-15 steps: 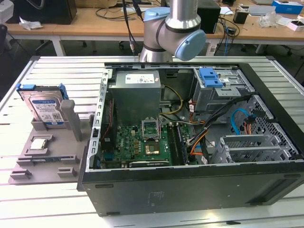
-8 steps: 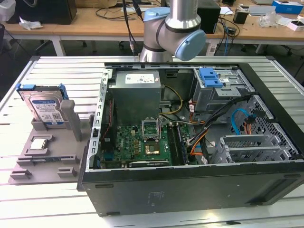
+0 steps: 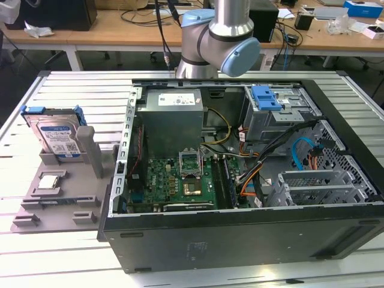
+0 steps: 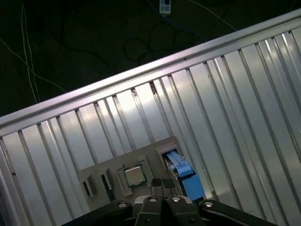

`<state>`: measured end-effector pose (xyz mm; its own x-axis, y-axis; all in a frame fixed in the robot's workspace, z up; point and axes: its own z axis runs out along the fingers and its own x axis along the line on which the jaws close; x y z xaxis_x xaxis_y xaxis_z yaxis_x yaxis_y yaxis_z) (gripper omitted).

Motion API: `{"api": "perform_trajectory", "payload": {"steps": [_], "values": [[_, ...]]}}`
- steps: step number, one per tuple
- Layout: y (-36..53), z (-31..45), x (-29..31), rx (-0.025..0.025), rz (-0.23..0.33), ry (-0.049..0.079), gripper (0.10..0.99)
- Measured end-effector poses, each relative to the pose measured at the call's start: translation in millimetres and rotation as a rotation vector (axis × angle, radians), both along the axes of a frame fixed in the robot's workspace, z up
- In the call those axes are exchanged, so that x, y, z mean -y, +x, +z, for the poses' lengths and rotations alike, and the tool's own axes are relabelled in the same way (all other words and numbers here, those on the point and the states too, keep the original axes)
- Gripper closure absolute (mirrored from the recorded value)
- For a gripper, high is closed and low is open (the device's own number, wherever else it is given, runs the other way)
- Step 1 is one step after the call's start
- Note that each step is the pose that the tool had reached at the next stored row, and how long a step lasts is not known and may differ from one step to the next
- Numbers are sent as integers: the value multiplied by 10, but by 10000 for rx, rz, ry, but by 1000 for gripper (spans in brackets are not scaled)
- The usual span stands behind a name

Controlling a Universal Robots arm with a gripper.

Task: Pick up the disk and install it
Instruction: 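Pick up the disk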

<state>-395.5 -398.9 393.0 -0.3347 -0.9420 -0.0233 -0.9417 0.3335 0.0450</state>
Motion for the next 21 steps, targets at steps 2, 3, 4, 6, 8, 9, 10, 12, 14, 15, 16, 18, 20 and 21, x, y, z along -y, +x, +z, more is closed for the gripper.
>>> {"api": "perform_trajectory", "payload": {"steps": [2, 3, 4, 6, 8, 9, 10, 12, 14, 15, 16, 18, 20, 21], "values": [[0, 0, 0, 0, 236, 0, 980], [0, 0, 0, 0, 426, 0, 980], [0, 0, 0, 0, 536, 0, 980], [0, 0, 0, 0, 792, 0, 980], [0, 0, 0, 0, 1042, 0, 980], [0, 0, 0, 0, 1147, 0, 980], [0, 0, 0, 1, 1341, 0, 980], [0, 0, 0, 0, 1535, 0, 980], [0, 0, 0, 0, 1895, 0, 980], [0, 0, 0, 0, 2071, 0, 980], [0, 0, 0, 0, 2171, 0, 980], [0, 0, 0, 0, 2481, 0, 980], [0, 0, 0, 0, 2802, 0, 980], [0, 0, 0, 0, 2975, 0, 980]]}}
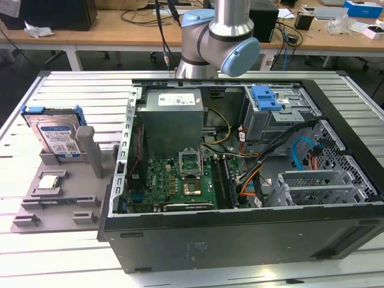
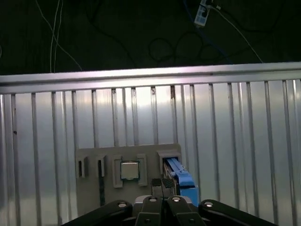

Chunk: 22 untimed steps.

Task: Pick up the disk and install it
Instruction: 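Pick up the disk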

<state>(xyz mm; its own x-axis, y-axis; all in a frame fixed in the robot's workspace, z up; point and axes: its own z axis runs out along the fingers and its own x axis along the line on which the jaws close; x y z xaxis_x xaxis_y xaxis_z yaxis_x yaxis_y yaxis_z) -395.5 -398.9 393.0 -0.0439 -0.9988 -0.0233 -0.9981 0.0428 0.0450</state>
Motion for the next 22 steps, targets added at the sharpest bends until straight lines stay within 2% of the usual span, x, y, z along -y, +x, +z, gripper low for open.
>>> {"api": "perform_trajectory", "payload": {"steps": [6, 14, 18, 22], "values": [[0, 0, 0, 0, 1334, 0, 980], [0, 0, 0, 0, 2388, 0, 980], [0, 0, 0, 0, 2346, -1, 980], [0, -3, 0, -1, 1611, -9, 980]]}}
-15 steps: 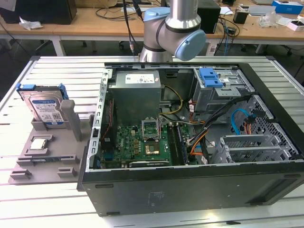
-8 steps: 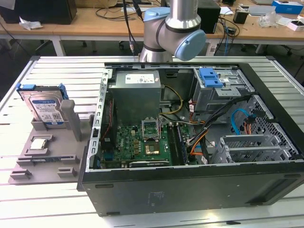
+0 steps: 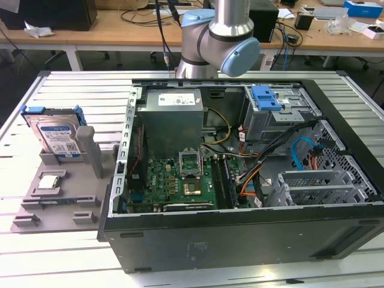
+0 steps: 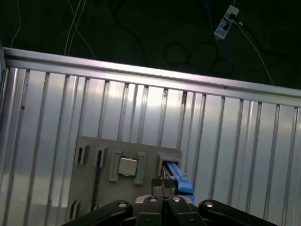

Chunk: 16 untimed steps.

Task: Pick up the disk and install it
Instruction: 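Pick up the disk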

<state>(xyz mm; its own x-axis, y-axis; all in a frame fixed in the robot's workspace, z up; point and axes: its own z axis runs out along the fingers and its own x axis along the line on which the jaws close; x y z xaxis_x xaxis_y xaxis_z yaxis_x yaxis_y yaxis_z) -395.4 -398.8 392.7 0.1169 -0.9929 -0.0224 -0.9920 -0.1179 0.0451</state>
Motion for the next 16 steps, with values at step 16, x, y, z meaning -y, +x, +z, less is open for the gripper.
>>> {"api": "perform_trajectory", "payload": {"steps": [16], "values": [[0, -6, 0, -1, -1124, -35, 980]]}}
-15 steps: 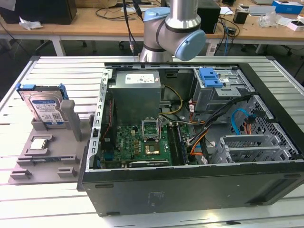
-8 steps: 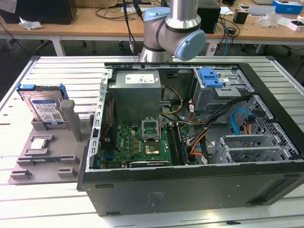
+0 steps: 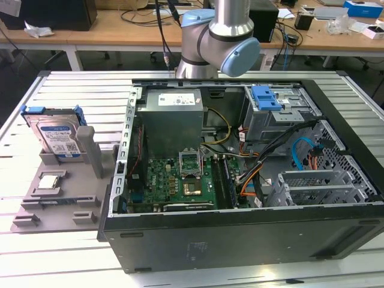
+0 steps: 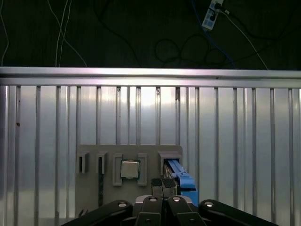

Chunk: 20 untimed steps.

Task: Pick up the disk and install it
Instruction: 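Pick up the disk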

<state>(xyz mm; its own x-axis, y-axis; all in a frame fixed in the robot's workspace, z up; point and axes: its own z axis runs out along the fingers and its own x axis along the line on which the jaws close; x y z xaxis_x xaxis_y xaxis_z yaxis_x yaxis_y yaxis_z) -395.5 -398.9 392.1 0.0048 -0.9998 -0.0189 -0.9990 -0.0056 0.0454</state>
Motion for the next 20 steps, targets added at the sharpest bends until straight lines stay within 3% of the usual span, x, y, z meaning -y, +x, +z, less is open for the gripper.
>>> {"api": "perform_trajectory", "payload": {"steps": [5, 7, 9, 11, 16, 20], "values": [[0, 0, 0, 0, -2, 1, 671], [0, 0, 0, 0, -2, 0, 671], [0, 0, 0, 0, -3, 0, 545], [0, -1, -1, 2, -4, 1, 545], [62, -1, -128, 0, -4, -2, 545], [104, -5, -160, 1, -5, -1, 545]]}}
